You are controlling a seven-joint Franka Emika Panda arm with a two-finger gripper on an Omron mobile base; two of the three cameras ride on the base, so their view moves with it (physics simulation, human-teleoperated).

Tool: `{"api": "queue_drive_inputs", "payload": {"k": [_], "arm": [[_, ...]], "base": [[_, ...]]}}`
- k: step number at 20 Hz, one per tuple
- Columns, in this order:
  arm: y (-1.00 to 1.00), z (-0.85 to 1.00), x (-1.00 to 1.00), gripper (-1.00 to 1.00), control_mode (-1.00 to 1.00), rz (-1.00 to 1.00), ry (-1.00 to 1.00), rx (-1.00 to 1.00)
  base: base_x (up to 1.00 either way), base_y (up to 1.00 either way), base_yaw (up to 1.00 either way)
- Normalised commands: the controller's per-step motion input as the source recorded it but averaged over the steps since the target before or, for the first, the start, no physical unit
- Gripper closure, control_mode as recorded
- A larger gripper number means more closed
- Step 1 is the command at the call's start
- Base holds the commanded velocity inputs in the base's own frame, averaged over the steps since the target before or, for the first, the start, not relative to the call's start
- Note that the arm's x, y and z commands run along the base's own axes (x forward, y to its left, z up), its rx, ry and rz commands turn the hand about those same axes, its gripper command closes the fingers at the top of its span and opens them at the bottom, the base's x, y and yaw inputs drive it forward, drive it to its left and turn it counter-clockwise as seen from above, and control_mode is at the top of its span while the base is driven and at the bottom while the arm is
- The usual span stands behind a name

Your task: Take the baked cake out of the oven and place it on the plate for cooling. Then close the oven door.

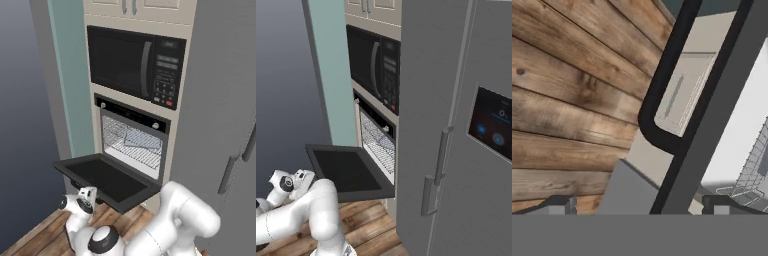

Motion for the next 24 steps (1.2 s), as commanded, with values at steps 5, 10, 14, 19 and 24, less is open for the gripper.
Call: {"api": "queue_drive_inputs", "payload": {"k": [5,10,14,19,24], "arm": [[0.05,-0.87,0.15,-1.00,-1.00,0.00,-0.10,-0.23],[0.03,-0.79,0.02,-1.00,-1.00,0.00,-0.21,-0.31],[0.00,-0.11,0.12,-1.00,-1.00,0.00,-0.48,-0.29],[-0.11,-0.06,0.38,-1.00,-1.00,0.00,-0.44,-0.23],[-0.22,-0.11,0.25,-1.00,-1.00,0.00,-0.45,-0.24]], "base": [[0.00,0.00,0.00],[0.00,0.00,0.00],[0.00,0.00,0.00],[0.00,0.00,0.00],[0.00,0.00,0.00]]}}
